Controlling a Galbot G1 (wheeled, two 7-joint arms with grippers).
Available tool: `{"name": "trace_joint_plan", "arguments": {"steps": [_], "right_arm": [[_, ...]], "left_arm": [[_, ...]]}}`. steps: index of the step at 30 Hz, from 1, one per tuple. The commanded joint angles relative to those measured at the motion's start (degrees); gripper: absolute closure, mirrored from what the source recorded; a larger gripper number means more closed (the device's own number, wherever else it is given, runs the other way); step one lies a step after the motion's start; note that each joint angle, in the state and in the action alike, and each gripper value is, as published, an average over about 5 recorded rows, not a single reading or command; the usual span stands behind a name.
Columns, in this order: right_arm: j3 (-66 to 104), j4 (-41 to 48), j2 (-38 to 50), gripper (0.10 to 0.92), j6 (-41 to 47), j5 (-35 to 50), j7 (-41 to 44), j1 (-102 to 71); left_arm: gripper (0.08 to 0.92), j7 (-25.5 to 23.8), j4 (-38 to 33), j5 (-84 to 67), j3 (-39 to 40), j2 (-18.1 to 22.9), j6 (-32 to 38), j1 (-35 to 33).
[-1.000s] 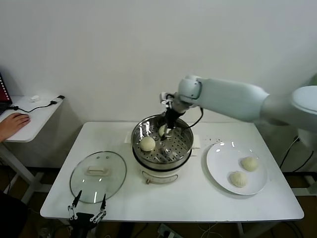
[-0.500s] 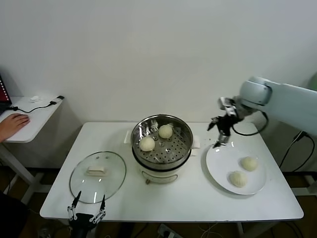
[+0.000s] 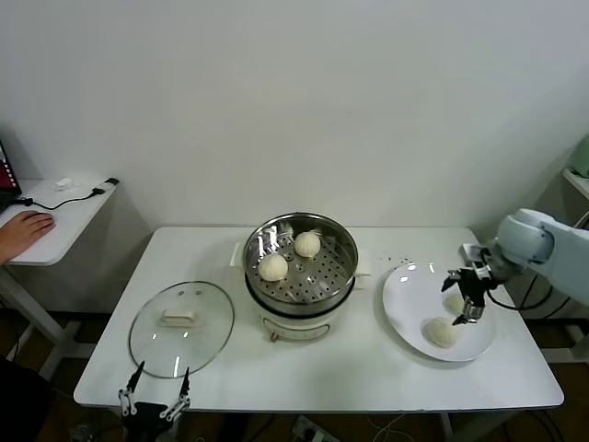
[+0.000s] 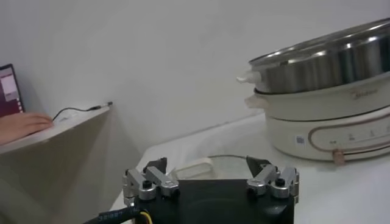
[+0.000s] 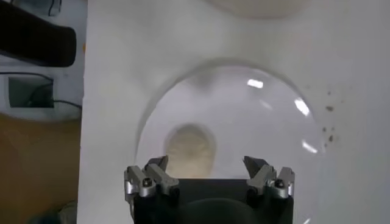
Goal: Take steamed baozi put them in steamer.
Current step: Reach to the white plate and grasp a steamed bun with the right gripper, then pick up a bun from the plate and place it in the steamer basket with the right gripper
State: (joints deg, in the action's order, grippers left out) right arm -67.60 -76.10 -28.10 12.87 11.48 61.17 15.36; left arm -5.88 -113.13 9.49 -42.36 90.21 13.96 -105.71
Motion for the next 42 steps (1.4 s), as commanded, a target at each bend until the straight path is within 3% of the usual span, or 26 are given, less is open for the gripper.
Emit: {"name": "trace_joint_plan", "arguments": {"steps": [1, 17, 28, 42], "right_arm": [[8.21, 3.73, -0.49, 0.203, -0.8, -6.36, -0.59, -12.48], [9.0, 8.49, -6.93, 0.208, -0.8, -7.27, -0.73, -13.96], [9.78, 9.45, -6.9, 0.41, -1.41, -7.33, 1.07, -13.77], [10.82, 9.05, -5.65, 0.475, -4.99, -6.65, 3.57, -9.72]], "left_arm": [[0.177, 0.02, 0.43, 0.07, -0.29, 0.04, 0.01, -0.1], [0.177, 0.16, 1.78, 0.04, -0.8, 0.04, 0.26, 0.06], [0.177, 0.18, 2.27, 0.13, -0.77, 0.05, 0.36, 0.2], [0.177, 0.24, 2.16, 0.08, -0.83, 0.01, 0.58, -0.16]]}}
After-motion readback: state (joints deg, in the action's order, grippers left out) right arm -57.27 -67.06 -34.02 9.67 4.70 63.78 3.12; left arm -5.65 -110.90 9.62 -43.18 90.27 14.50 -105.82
